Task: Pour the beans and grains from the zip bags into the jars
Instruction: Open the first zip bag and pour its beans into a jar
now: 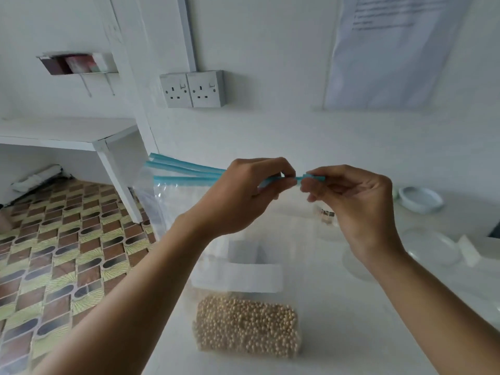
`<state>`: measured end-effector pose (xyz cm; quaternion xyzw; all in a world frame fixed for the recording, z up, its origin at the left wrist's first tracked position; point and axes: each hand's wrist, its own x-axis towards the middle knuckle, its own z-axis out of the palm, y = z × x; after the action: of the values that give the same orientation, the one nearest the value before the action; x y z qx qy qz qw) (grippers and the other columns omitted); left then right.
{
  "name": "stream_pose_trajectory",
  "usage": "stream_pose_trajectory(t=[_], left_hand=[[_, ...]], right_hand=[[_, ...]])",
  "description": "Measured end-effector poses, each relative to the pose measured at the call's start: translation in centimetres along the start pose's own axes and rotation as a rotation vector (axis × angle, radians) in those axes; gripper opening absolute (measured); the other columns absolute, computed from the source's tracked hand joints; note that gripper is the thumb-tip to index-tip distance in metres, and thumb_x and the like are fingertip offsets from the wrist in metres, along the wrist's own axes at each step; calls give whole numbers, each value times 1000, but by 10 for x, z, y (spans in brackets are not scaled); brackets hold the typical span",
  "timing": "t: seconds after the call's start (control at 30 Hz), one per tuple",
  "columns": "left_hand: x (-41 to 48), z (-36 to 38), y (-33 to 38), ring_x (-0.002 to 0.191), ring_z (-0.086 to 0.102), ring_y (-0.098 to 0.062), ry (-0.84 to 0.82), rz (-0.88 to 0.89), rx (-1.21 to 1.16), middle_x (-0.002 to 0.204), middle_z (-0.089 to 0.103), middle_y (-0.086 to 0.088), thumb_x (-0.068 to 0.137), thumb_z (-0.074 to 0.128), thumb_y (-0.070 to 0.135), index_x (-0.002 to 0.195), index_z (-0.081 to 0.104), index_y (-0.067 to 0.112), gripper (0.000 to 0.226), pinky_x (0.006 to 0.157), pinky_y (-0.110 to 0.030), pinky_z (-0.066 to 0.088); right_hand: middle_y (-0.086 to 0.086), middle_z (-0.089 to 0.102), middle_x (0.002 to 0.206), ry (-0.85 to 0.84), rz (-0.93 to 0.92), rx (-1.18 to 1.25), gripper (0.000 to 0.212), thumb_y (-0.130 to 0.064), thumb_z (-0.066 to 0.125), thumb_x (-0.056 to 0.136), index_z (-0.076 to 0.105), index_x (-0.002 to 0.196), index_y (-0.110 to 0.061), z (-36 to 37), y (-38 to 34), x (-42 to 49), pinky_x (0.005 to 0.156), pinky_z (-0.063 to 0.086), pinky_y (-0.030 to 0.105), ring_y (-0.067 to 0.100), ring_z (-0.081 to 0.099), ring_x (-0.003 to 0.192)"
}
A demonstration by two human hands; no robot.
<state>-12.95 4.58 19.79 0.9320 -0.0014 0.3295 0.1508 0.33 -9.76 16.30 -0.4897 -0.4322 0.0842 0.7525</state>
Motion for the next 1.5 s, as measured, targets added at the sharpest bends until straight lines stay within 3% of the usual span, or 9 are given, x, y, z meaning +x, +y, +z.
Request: stream_pose_trajectory(t=[0.17, 0.27, 0.53, 0.87, 1.0, 1.07, 1.27, 1.43, 1.5], left_hand=[[31, 40, 36, 66, 55, -13, 53, -23, -71, 73, 63, 5, 103, 60, 21, 99, 67, 13, 12, 64, -21, 45], [46, 64, 54, 66, 56, -15, 35, -26, -62, 73, 64, 6, 104, 59, 24, 99, 66, 15, 13, 66, -28, 47], [72, 89, 93, 82, 63, -10, -110, -3, 34, 97, 69, 9, 100, 47, 54, 113, 67, 28, 35, 74, -38, 55], [66, 86, 98, 85, 66, -14, -82, -30, 82, 98, 70, 8, 100, 59, 37, 104, 71, 22, 20, 75, -42, 58], [49, 69, 88, 83, 67, -14, -40, -98, 143, 101, 73, 7, 95, 48, 50, 104, 71, 23, 37, 74, -39, 60], [37, 58, 77, 82, 69, -15, -27, -125, 171, 99, 73, 8, 96, 51, 46, 104, 71, 22, 32, 75, -41, 61], [7, 25, 51, 83, 69, -9, 22, -188, 223, 94, 72, 14, 93, 48, 50, 100, 73, 22, 38, 75, -38, 61], [-13, 9, 33, 82, 65, -3, 59, -211, 243, 91, 58, 35, 94, 57, 39, 101, 73, 22, 25, 78, -37, 60], [-21, 3, 27, 83, 67, -7, 73, -226, 241, 90, 62, 30, 94, 60, 34, 101, 74, 19, 21, 79, -41, 61]], right_hand=[[4, 78, 80, 63, -3, -64, 12, -11, 77, 83, 77, 95, -8, -52, -12, 3, 72, 57, 25, 21, 73, 74], [0, 78, 82, 63, 7, -116, 10, -9, 68, 93, 76, 99, -10, -86, -17, -1, 74, 54, 20, 14, 71, 75], [6, 77, 83, 101, -37, -192, 10, -4, 75, 88, 76, 98, -5, -134, -20, -18, 76, 56, 23, 20, 75, 74], [0, 76, 81, 69, -41, -155, 10, -3, 75, 87, 75, 92, -13, -144, -22, -21, 77, 54, 20, 16, 74, 76], [-2, 74, 77, 90, -42, -179, 7, -2, 73, 89, 73, 91, -10, -145, -17, -19, 74, 51, 17, 14, 72, 74], [-3, 73, 76, 90, -40, -179, 9, -1, 72, 90, 72, 89, -11, -146, -16, -19, 73, 51, 17, 14, 72, 73], [-6, 68, 71, 98, -49, -196, 19, 0, 67, 94, 68, 85, -16, -140, -12, -14, 71, 48, 15, 10, 67, 71], [-8, 65, 71, 120, -61, -205, 20, -2, 64, 97, 65, 85, -18, -132, -8, -12, 72, 47, 13, 7, 62, 71], [-11, 65, 71, 129, -62, -219, 21, -2, 63, 98, 64, 86, -19, -130, -5, -10, 73, 48, 15, 6, 61, 71]])
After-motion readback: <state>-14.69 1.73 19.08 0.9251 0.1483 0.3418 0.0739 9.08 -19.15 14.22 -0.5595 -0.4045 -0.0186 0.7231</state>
